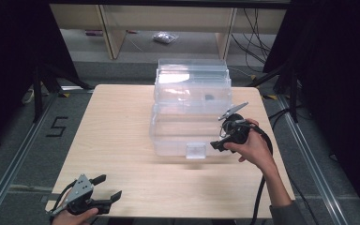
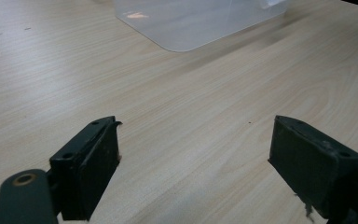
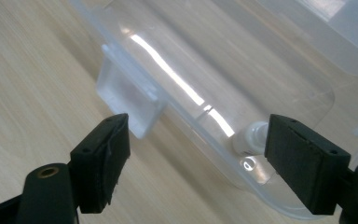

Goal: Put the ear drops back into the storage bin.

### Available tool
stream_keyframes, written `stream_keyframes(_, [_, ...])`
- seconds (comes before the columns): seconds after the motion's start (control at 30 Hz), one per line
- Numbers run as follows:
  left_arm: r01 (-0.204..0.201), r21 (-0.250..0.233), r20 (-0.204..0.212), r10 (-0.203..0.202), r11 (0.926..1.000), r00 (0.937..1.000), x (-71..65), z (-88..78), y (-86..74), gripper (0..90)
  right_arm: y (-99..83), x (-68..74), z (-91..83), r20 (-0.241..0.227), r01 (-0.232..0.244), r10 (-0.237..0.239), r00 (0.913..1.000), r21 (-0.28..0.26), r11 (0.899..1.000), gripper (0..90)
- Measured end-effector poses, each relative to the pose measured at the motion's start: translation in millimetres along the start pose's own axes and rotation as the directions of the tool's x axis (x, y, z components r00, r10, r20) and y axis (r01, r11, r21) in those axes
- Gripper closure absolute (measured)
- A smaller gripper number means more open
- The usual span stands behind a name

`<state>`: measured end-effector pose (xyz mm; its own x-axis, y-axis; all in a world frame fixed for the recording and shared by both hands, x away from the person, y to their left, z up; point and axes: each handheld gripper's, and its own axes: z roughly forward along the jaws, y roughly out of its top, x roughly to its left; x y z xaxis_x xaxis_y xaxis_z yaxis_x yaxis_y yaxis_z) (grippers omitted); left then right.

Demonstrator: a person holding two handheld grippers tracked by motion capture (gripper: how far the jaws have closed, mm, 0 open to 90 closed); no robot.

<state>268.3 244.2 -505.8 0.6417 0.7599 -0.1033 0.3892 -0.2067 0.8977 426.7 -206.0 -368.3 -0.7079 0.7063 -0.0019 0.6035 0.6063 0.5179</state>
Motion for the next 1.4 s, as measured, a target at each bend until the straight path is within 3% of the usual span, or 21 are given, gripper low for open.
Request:
stream_keyframes(0.07, [-0.001,-0.001,-0.002,0.001,1.0,1.0,0.1,0.0,-0.1,15.1,-3.2,0.9,0.6,-0.004,0.025,-0.025,0.9997,-0.024,0.999,23.1])
stream_keyframes(0.1, [-0.002,0.002,-0.001,0.002,1.0,1.0,0.1,-0.1,-0.1,15.1,-4.7,3.3,-0.1,-0.005,0.003,-0.003,1.0,-0.02,1.0,23.1])
stream_keyframes(0.13, [-0.002,0.002,0.0,0.002,1.0,1.0,0.1,-0.1,-0.1,15.1,-6.6,3.6,0.6,-0.008,0.02,-0.02,0.9998,-0.027,0.999,23.1])
stream_keyframes(0.23, [-0.001,0.0,-0.001,0.001,1.0,1.0,-0.1,-0.2,0.0,15.2,-11.2,8.9,2.2,-0.02,-0.009,0.009,0.9998,-0.027,1.0,23.1])
stream_keyframes(0.43, [-0.009,0.01,-0.008,0.009,0.9999,0.9999,-0.1,-0.8,0.2,15.2,-19.3,13.7,-2.8,-0.025,0.026,-0.027,0.9993,-0.053,0.998,23.0])
stream_keyframes(0.47, [-0.009,0.011,-0.008,0.009,0.9999,0.9999,-0.1,-0.9,0.3,15.2,-21.6,18.2,-5.2,-0.021,-0.006,0.005,0.9998,-0.048,0.999,22.8])
stream_keyframes(0.5, [-0.008,0.012,-0.009,0.008,0.9999,0.9999,-0.2,-1.0,0.3,15.1,-23.1,17.4,-5.3,-0.021,0.026,-0.028,0.9994,-0.063,0.998,22.9])
stream_keyframes(0.57, [-0.007,0.01,-0.009,0.007,0.9999,0.9999,-0.3,-1.0,0.3,15.2,-25.1,18.4,-6.1,-0.025,0.042,-0.044,0.9987,-0.071,0.997,22.9])
stream_keyframes(0.63, [-0.007,0.009,-0.009,0.008,0.9999,0.9999,-0.5,-1.2,0.4,15.2,-28.1,22.8,-7.2,-0.018,0.008,-0.01,0.9998,-0.067,0.998,22.9])
stream_keyframes(0.7, [-0.008,0.009,-0.008,0.008,0.9999,0.9999,-0.4,-1.3,0.4,15.2,-31.0,22.1,-7.0,-0.013,0.038,-0.039,0.9991,-0.079,0.996,22.9])
stream_keyframes(0.73, [-0.008,0.01,-0.008,0.009,0.9999,0.9999,-0.3,-1.4,0.4,15.2,-32.7,23.9,-7.9,-0.021,0.024,-0.026,0.9994,-0.078,0.997,22.9])
stream_keyframes(0.97, [-0.008,0.009,-0.008,0.009,0.9999,0.9999,-0.5,-1.3,0.4,15.1,-43.4,26.6,-4.9,0.001,0.057,-0.057,0.9984,-0.099,0.993,22.8])
stream_keyframes(1.03, [-0.008,0.009,-0.008,0.008,0.9999,0.9999,-0.3,-1.4,0.6,15.1,-47.3,29.7,-2.8,-0.008,0.031,-0.032,0.9995,-0.098,0.995,22.8])
stream_keyframes(1.07, [-0.009,0.01,-0.009,0.009,0.9999,0.9999,-0.2,-1.6,0.7,15.2,-49.2,29.7,-1.0,-0.007,0.045,-0.046,0.9989,-0.106,0.993,22.9])
stream_keyframes(1.2, [-0.008,0.009,-0.007,0.008,0.9999,0.9999,-0.4,-1.4,0.6,15.2,-54.9,31.2,-2.7,-0.015,0.029,-0.031,0.9994,-0.104,0.994,22.8])
stream_keyframes(1.23, [-0.008,0.009,-0.007,0.008,0.9999,0.9999,-0.4,-1.4,0.6,15.2,-55.9,29.6,-2.2,-0.012,0.051,-0.053,0.9985,-0.116,0.992,22.7])
stream_keyframes(1.33, [-0.009,0.009,-0.006,0.009,0.9999,0.9999,-0.3,-1.6,0.7,15.2,-58.8,33.0,-2.8,-0.015,0.021,-0.023,0.9996,-0.104,0.994,22.6])
stream_keyframes(1.4, [-0.008,0.009,-0.007,0.008,0.9999,0.9999,-0.2,-1.7,0.7,15.2,-60.1,33.8,-1.1,-0.016,0.035,-0.036,0.9992,-0.101,0.994,22.7])
